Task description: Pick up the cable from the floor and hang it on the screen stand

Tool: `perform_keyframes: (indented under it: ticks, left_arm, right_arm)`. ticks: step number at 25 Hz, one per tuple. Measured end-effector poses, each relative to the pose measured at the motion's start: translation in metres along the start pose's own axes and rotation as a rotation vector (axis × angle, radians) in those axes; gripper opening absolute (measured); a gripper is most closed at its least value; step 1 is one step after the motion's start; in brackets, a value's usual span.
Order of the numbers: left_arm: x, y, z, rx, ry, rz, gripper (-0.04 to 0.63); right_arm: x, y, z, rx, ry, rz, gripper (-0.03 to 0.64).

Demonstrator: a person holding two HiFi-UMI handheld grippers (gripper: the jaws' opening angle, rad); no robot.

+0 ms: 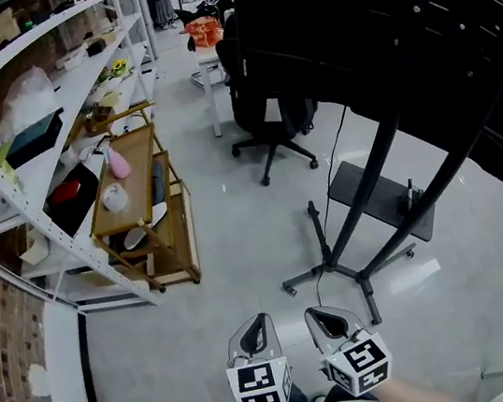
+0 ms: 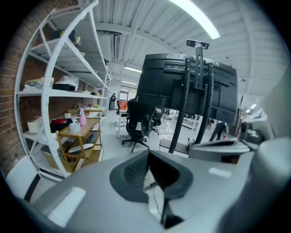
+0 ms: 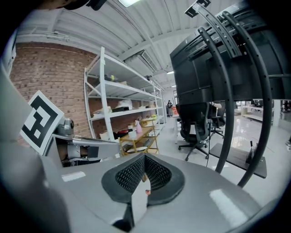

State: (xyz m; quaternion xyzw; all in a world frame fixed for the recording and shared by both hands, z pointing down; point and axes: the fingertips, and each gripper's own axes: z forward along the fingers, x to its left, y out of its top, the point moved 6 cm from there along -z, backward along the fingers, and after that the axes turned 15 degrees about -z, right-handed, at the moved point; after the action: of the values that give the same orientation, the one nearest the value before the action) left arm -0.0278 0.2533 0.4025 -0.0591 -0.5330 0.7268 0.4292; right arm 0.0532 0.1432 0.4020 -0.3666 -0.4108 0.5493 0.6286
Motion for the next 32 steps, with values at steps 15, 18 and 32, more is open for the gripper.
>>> perform_keyframes:
  ticks: [15, 18, 32]
  left_arm:
    - [0.040, 0.030, 0.180, 0.163, -0.204, 0.072, 0.008]
    - [0.036, 0.017, 0.219, 0.182, -0.209, 0.061, 0.008]
    - [0.041, -0.141, 0.459, 0.273, -0.243, 0.087, 0.008]
  right_arm:
    - [-0.097, -0.024, 0.120, 0.142, -0.283, 0.164, -0.002]
    - [-0.127, -0.058, 0.141, 0.192, -0.314, 0.181, -0.002]
    - [-0.277, -0.324, 0.310, 0.348, -0.344, 0.199, 0.074]
